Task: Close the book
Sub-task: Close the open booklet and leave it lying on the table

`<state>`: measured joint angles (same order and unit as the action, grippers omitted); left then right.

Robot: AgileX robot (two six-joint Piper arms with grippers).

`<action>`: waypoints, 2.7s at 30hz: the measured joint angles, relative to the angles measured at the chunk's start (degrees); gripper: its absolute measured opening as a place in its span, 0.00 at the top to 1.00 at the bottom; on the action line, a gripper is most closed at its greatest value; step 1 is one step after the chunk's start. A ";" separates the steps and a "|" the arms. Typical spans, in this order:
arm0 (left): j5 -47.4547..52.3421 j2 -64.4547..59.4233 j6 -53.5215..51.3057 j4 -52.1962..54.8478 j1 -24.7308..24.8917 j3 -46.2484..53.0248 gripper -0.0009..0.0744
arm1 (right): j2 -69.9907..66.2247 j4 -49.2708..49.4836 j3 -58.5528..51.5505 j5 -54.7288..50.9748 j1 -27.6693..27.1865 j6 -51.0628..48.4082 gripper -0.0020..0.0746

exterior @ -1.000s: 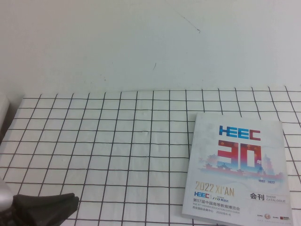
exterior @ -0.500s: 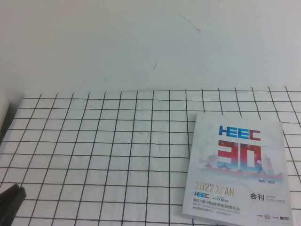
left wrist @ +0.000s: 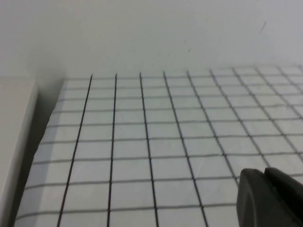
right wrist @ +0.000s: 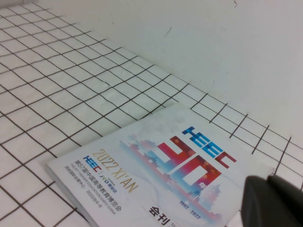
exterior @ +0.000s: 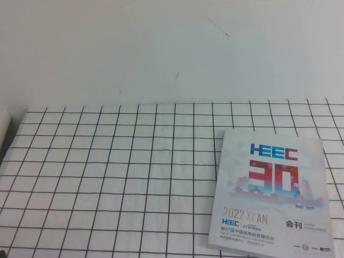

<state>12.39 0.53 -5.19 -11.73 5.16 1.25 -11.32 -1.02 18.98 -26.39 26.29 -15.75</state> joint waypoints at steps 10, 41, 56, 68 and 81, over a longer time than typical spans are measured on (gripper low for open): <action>5.80 0.13 0.24 2.33 -3.82 -0.11 0.99 | 0.00 0.10 0.00 0.00 0.00 0.00 0.98; 5.92 0.13 0.40 2.47 -3.85 -0.19 0.99 | 2.29 0.65 0.00 2.03 -16.41 0.00 0.98; 5.92 0.21 0.40 2.47 -3.85 -0.19 0.99 | 11.98 1.02 -16.02 9.00 -28.98 0.00 0.98; 6.03 0.21 0.65 2.49 -3.85 -0.19 0.99 | 11.98 4.46 -20.18 6.08 -29.11 4.22 0.98; 6.03 0.21 0.65 2.49 -3.85 -0.19 0.99 | 11.98 4.46 -20.11 6.08 -29.11 8.70 0.98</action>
<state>18.43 0.74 -4.55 -9.24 1.31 1.06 0.66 3.44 -1.13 -20.32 -2.82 -7.05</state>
